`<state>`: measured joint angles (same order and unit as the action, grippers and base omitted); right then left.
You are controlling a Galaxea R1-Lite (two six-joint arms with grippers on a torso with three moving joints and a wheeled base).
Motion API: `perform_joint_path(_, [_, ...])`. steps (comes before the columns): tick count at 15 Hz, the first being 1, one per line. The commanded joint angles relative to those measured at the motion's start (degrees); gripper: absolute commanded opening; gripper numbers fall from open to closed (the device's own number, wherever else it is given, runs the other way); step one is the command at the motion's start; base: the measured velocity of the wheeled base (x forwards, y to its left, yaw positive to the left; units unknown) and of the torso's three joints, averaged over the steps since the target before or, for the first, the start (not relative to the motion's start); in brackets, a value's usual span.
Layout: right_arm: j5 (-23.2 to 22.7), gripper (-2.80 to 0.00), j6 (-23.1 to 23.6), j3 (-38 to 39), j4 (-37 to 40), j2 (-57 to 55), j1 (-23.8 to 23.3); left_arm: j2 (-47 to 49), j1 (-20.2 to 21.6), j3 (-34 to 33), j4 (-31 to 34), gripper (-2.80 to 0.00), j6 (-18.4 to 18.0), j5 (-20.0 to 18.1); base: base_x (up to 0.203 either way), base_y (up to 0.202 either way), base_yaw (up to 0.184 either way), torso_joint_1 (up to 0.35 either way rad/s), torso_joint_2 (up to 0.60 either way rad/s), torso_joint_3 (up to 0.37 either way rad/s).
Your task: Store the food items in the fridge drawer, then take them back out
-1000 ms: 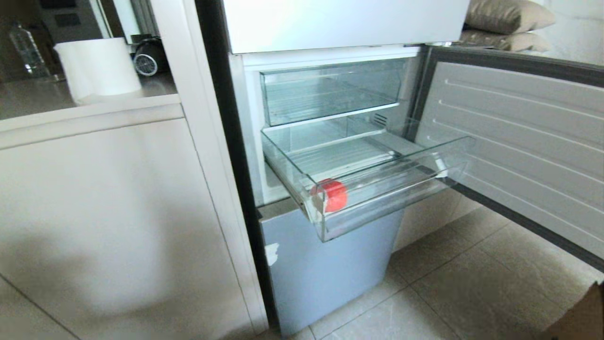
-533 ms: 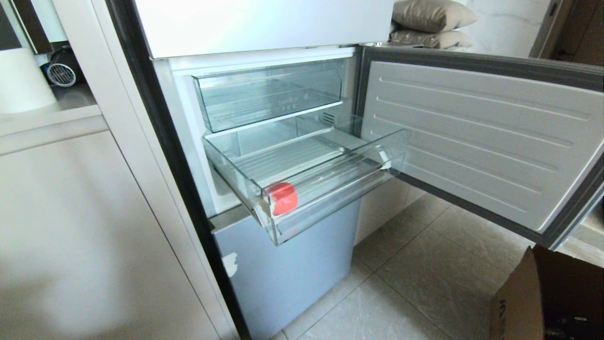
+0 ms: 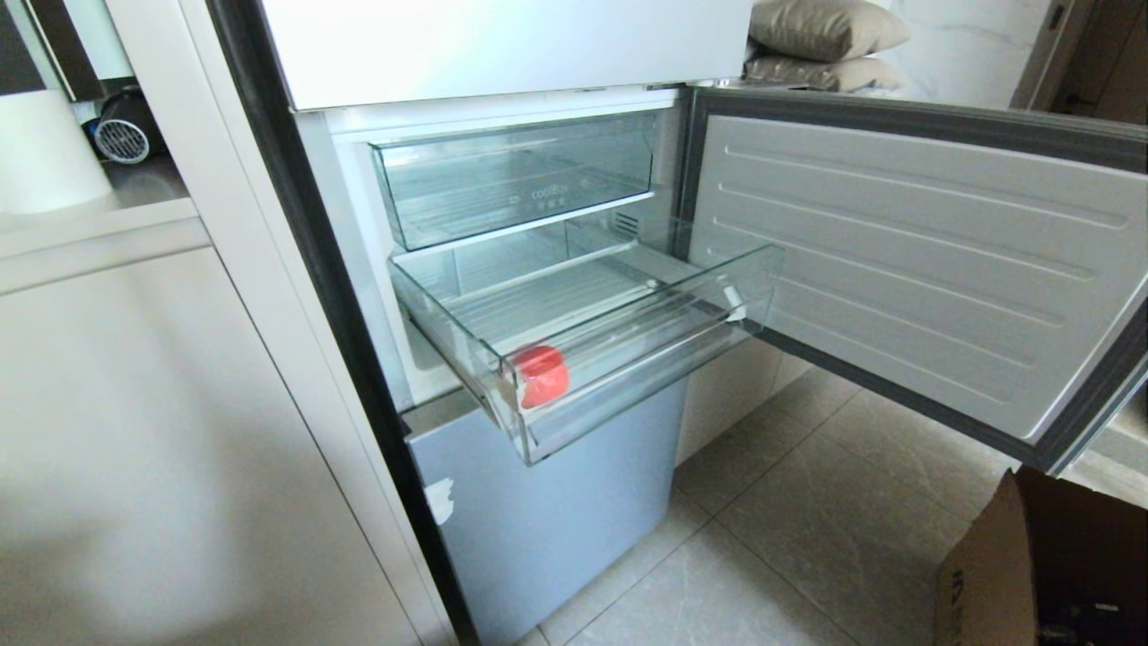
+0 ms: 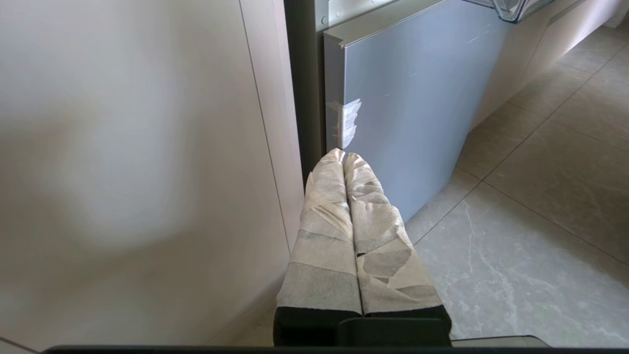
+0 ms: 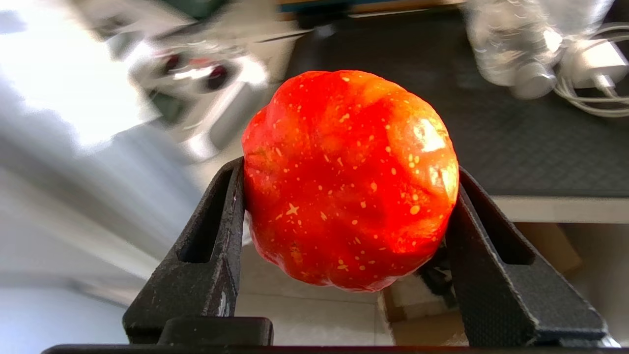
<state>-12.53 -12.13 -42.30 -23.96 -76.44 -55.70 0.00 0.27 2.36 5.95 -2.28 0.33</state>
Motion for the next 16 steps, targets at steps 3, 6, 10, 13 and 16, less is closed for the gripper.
perform_joint_path(3, [-5.45,-2.8,-0.16,-3.04,-8.6,-18.43,-4.81,0.08,0.04,0.01,0.03,-2.8,-0.01,0.02,0.0,0.0,0.0,0.0,0.0,0.0])
perform_joint_path(6, [-6.98,-2.8,-0.34,-5.68,-20.38,-29.61,-6.37,0.0,0.08,0.01,0.03,-2.8,-0.01,0.02,0.0,0.0,0.0,0.0,0.0,0.0])
perform_joint_path(10, [-8.61,-2.8,-1.94,-12.03,-28.92,-39.64,-9.05,0.0,0.07,-0.03,0.03,-2.8,-0.01,0.02,0.0,0.0,0.0,0.0,0.0,0.0])
perform_joint_path(13, [-8.82,-2.8,-2.51,-14.15,-29.09,-42.43,-9.21,0.06,0.05,0.01,0.03,-2.8,-0.01,0.04,0.0,0.0,0.0,0.0,0.0,0.0])
perform_joint_path(16, [-8.82,0.0,-2.46,-15.19,-29.12,-44.05,-9.16,0.0,0.0,0.01,0.03,-2.8,-0.01,0.02,0.0,0.0,0.0,0.0,0.0,0.0])
